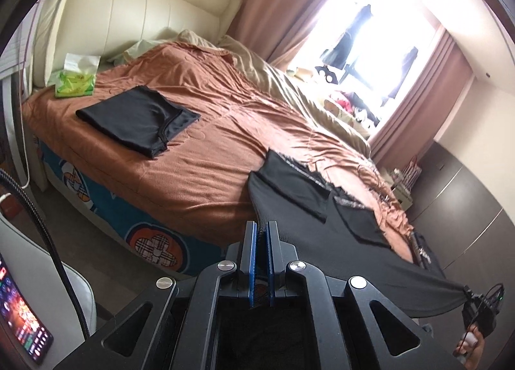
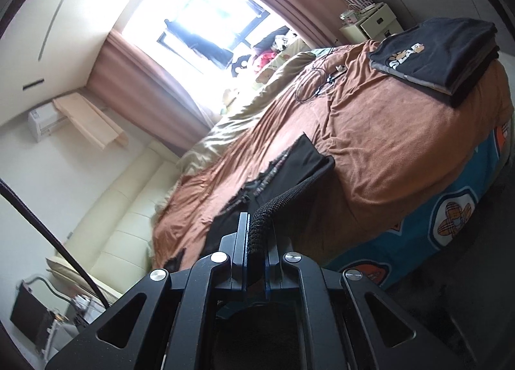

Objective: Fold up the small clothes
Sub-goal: 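Lift the hem with both grippers and carry it toward the collar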

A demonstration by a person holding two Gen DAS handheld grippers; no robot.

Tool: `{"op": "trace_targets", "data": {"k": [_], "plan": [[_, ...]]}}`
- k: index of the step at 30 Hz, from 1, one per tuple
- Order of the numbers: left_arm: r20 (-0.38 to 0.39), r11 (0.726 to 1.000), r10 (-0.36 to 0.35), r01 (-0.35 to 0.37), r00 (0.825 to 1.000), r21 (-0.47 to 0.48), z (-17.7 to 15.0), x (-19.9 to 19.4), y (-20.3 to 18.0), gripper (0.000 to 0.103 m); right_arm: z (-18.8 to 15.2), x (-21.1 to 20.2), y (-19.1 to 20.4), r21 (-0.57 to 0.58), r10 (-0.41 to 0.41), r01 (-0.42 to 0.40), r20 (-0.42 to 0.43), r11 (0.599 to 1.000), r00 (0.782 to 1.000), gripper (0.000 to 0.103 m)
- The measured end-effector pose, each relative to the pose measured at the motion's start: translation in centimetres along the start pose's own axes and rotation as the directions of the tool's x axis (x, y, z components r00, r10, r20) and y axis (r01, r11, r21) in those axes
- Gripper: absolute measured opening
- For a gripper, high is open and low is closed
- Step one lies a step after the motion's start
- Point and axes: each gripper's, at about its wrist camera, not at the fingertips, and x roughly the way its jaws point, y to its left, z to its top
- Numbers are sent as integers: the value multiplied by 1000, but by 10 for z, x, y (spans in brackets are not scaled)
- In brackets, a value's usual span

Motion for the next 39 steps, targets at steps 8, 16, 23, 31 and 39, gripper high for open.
{"op": "trace_targets", "data": {"k": [8, 16, 23, 31, 39], "plan": [[13, 998, -4, 5, 1000, -67, 4, 13, 7, 6, 0, 10, -21, 43, -3, 2, 20, 999, 1000, 3], [72, 996, 69, -64, 995, -62, 38, 31, 2, 0, 22, 41, -24, 35, -38, 37, 29, 999, 999, 3], [-108, 994, 98, -103, 989, -38, 30, 113, 9, 0, 42, 79, -26, 40, -44, 43, 17, 998, 999, 3], [-307, 991, 90, -116, 948, -67, -27, 151, 34, 4, 46, 79, -25, 19, -61, 61, 15, 998, 998, 3], [-298, 990, 61, -96, 953, -104, -45, 127, 41, 42, 42, 56, -20, -8, -71, 72, 37, 997, 997, 3]]}}
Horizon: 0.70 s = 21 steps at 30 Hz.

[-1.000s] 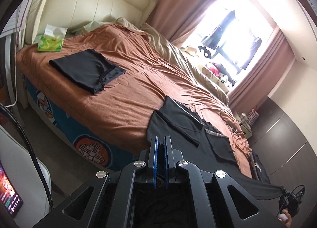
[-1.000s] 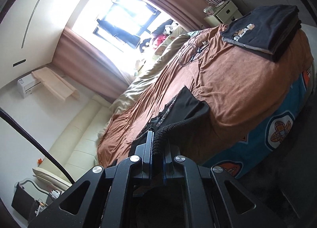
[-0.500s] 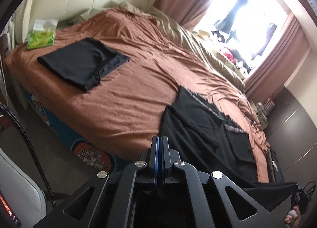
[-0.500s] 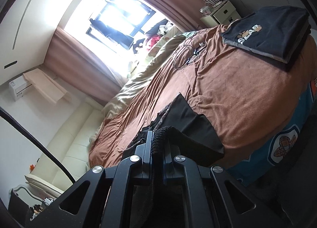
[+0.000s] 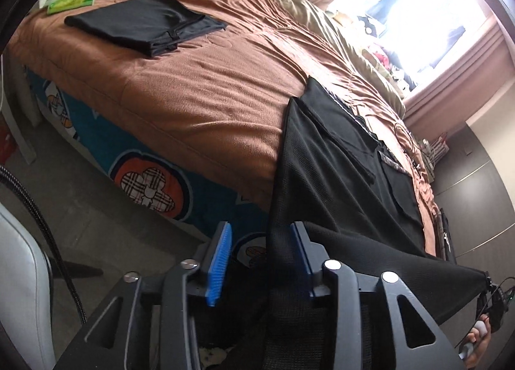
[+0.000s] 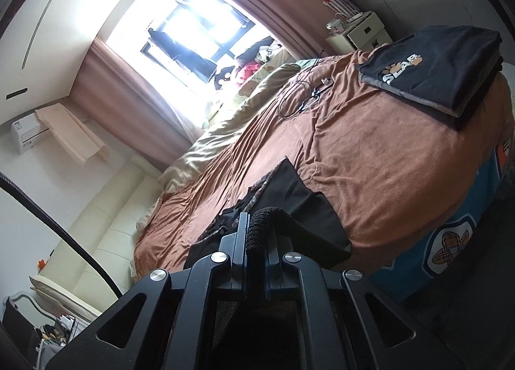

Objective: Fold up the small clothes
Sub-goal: 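Lift the hem with both grippers and carry it toward the collar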

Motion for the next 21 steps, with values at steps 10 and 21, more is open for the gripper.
{"op": "trace_targets", "data": {"k": [10, 21], "plan": [[-49, 999, -39, 37, 998, -35, -35, -10, 11, 44, -21, -29, 0, -11, -7, 7, -4, 1000, 1000, 3], [-86, 997, -62, 59, 994, -46, -72, -22, 18, 44, -38, -58, -11, 10, -14, 14, -23, 1000, 1000, 3]]}}
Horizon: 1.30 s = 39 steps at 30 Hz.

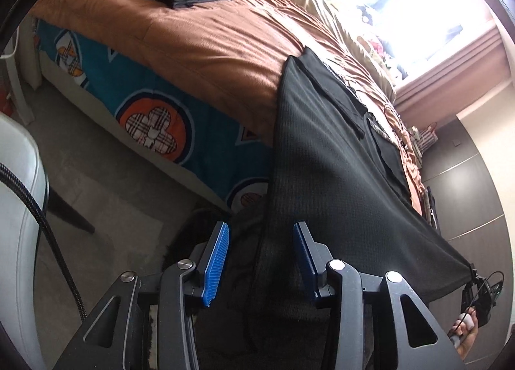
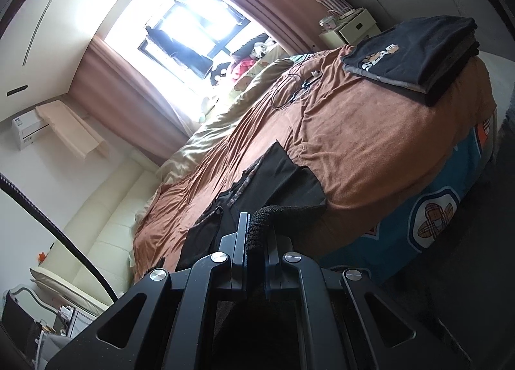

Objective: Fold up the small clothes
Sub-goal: 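Lift the hem with both grippers and carry it toward the collar, then lower the held hem over the collar with both grippers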

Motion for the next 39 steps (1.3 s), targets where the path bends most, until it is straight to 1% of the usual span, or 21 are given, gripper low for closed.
{"op": "trace_targets", "data": {"k": [1, 4, 6, 10, 13, 21, 24, 25, 26, 27, 28, 35, 39], "plan": [[-1, 1000, -1, 1, 1000, -5, -2, -1, 2, 45, -1, -2, 0, 2, 0, 0, -1, 1000, 1000, 3], [10, 999, -5, 6, 1000, -36, -6, -8, 9, 55, -2, -5, 2, 2, 5, -5, -2, 1000, 1000, 3], [10, 998, -24, 24, 1000, -58, -7, -11, 13, 59, -4, -7, 4, -7, 4, -4, 0, 1000, 1000, 3], [8, 995, -45, 45, 999, -85, -10, -15, 18, 59, -4, -9, 8, -24, 4, -3, 4, 1000, 1000, 3], [15, 989, -78, 79, 997, -122, -12, -18, 21, 59, -6, -10, 9, -28, 3, -3, 6, 1000, 1000, 3], [27, 981, -128, 131, 991, -145, -14, -22, 19, 58, -8, -9, 7, -21, 0, 0, 2, 1000, 1000, 3], [42, 976, -148, 153, 988, -153, -14, -24, 19, 44, -8, -9, 7, -19, 3, -3, 1, 1000, 1000, 3], [50, 980, -142, 147, 989, -134, -14, -26, 15, 33, -8, -9, 7, -19, 4, -4, 0, 1000, 1000, 3], [54, 983, -138, 143, 989, -117, -13, -29, 12, 18, -8, -9, 7, -19, 5, -5, -1, 1000, 1000, 3], [60, 987, -121, 127, 991, -100, -12, -32, 8, 10, -9, -9, 7, -19, 6, -6, -1, 1000, 1000, 3], [64, 988, -117, 123, 991, -89, -11, -34, 5, 7, -9, -9, 7, -18, 6, -6, -1, 1000, 1000, 3], [125, 990, -120, 128, 985, -53, 2, -53, -10, 6, -8, -9, 6, -10, 7, -7, 3, 1000, 1000, 3], [162, 990, -128, 135, 979, -35, 16, -63, -23, 6, -6, -6, 6, -5, 11, -11, 4, 1000, 1000, 3]]}}
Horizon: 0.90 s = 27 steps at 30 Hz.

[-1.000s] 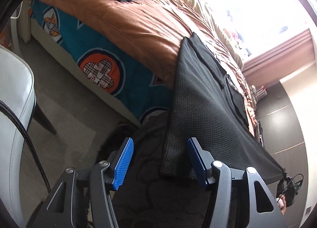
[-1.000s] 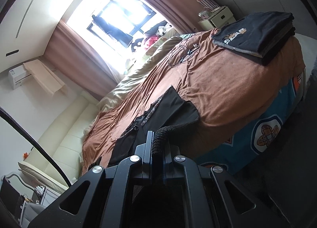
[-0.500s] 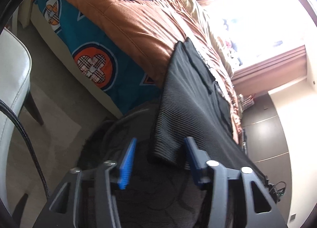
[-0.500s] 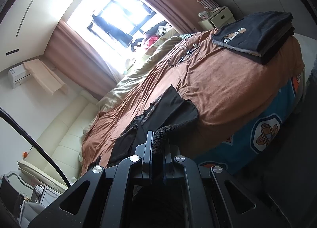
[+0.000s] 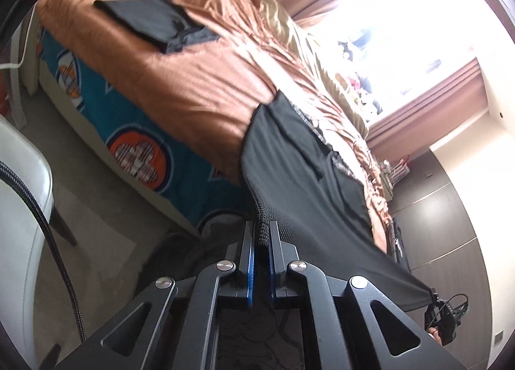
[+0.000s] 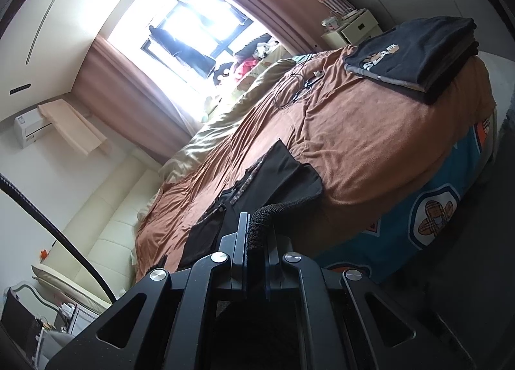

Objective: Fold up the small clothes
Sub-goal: 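Lower the held hem over the collar with both grippers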

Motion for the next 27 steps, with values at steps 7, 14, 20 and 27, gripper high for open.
{"op": "trace_targets", "data": {"k": [7, 14, 20, 27], "plan": [[65, 999, -7, 5, 998, 35, 37, 0, -31, 6, 17, 17, 8, -3, 3, -3, -5, 1000, 1000, 3], [107, 996, 21, -30, 994, 85, 79, 24, -63, 6, 40, 54, 18, -15, 6, -6, -7, 1000, 1000, 3], [116, 993, 28, -41, 993, 112, 124, 58, -91, 6, 66, 95, 20, -5, 3, -3, -11, 1000, 1000, 3], [117, 987, 43, -60, 992, 148, 179, 102, -126, 6, 96, 149, 31, 6, -10, 10, -12, 1000, 1000, 3]]}}
